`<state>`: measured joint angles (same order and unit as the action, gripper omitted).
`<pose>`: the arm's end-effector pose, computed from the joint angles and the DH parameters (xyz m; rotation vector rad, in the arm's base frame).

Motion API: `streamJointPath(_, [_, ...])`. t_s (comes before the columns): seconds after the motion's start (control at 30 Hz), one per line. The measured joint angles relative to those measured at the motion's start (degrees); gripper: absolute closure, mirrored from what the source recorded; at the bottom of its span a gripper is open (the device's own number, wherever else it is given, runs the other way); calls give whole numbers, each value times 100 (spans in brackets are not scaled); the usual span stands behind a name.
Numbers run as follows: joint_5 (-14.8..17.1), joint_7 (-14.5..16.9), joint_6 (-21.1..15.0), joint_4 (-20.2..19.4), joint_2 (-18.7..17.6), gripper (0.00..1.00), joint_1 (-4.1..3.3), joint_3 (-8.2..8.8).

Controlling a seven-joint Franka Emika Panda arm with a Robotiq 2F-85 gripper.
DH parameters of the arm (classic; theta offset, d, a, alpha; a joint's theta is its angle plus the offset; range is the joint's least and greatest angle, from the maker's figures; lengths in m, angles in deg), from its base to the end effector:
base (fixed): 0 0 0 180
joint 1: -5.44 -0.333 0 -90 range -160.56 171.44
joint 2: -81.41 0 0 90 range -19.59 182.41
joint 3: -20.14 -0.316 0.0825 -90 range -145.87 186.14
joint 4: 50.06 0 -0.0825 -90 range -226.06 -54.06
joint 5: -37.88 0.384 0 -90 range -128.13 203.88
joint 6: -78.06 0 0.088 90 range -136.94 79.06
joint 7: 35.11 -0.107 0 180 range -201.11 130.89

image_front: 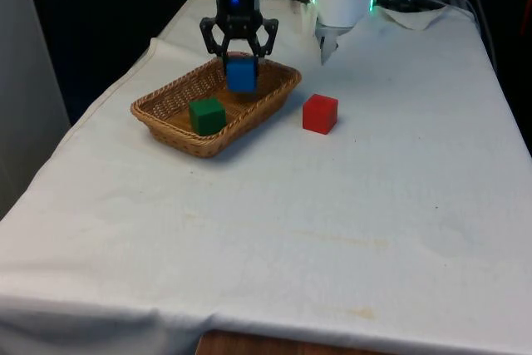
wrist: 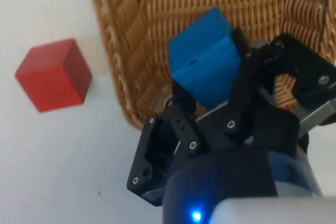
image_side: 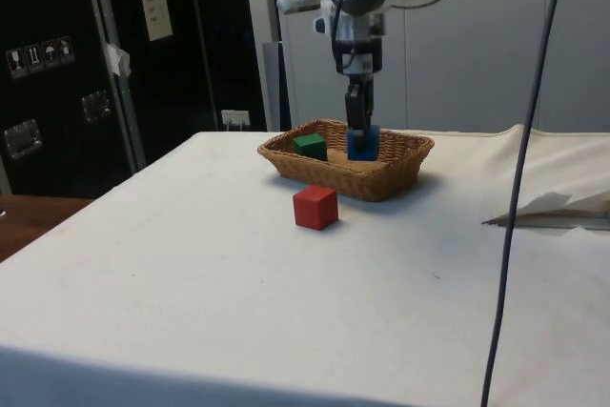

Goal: Pick up exactly two blocks and place them into the basket.

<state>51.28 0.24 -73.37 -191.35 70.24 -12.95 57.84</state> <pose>0.4512 -0.1721 0.2364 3.1192 0.1354 0.0441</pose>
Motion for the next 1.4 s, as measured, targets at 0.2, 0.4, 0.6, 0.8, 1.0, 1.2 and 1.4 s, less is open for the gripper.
streamJointPath(0.2, [413, 269, -206, 29, -350, 97, 0, -74])
streamJointPath(0.4, [510, 344, -212, 46, -395, 63, 0, -74])
streamJointPath(0.6, [516, 355, -212, 34, -395, 0, 6, -74])
streamJointPath(0.8, [521, 355, -212, 34, -395, 0, 6, -74])
streamJointPath(1.0, [516, 395, -178, 17, -286, 0, 6, -23])
streamJointPath(1.2, [367, 418, -80, -115, 97, 0, 6, 86])
streamJointPath(1.4, [172, 275, 34, -126, 327, 0, -6, 92])
